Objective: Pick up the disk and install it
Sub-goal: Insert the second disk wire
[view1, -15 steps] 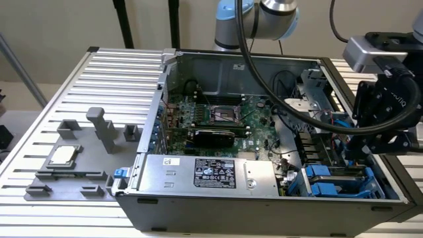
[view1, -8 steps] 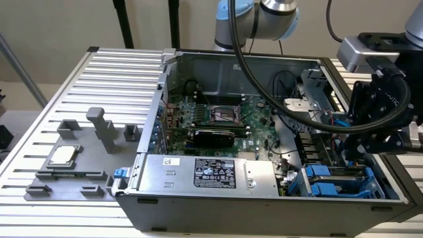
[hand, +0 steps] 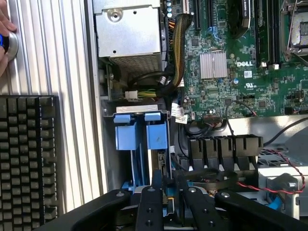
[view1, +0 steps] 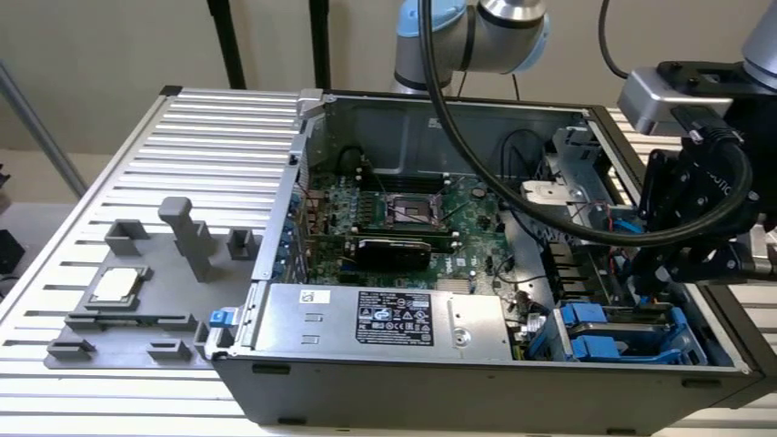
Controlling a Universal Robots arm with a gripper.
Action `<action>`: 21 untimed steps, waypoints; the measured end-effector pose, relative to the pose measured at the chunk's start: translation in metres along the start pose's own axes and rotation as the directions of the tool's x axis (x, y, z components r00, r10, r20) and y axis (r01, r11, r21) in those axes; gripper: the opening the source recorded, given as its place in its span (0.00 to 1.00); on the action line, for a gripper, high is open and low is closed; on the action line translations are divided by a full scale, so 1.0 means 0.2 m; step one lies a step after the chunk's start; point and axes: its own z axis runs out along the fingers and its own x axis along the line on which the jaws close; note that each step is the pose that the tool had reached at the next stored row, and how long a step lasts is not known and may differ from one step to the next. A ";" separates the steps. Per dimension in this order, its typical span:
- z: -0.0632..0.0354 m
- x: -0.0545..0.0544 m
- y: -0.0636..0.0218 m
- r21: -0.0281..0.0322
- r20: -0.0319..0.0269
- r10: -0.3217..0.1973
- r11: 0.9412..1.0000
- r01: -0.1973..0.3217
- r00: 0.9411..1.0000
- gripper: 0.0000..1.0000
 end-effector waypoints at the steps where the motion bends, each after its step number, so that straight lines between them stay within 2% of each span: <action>1: 0.003 0.00 -0.001 0.000 0.000 0.000 1.000 0.000 1.000 1.00; 9: 0.025 0.00 -0.012 0.000 0.000 0.000 1.000 0.000 1.000 1.00; 10: 0.027 0.00 -0.012 0.000 0.000 0.000 1.000 0.000 1.000 0.00; 15: 0.037 0.00 -0.012 0.000 0.000 0.000 1.000 0.000 1.000 0.00; 17: 0.039 0.00 0.000 0.000 0.002 0.000 1.000 0.000 1.000 0.00; 20: 0.044 0.01 0.030 0.006 0.010 -0.003 1.000 0.003 1.000 0.00; 21: 0.048 0.01 0.036 0.010 0.014 -0.005 1.000 0.005 1.000 0.00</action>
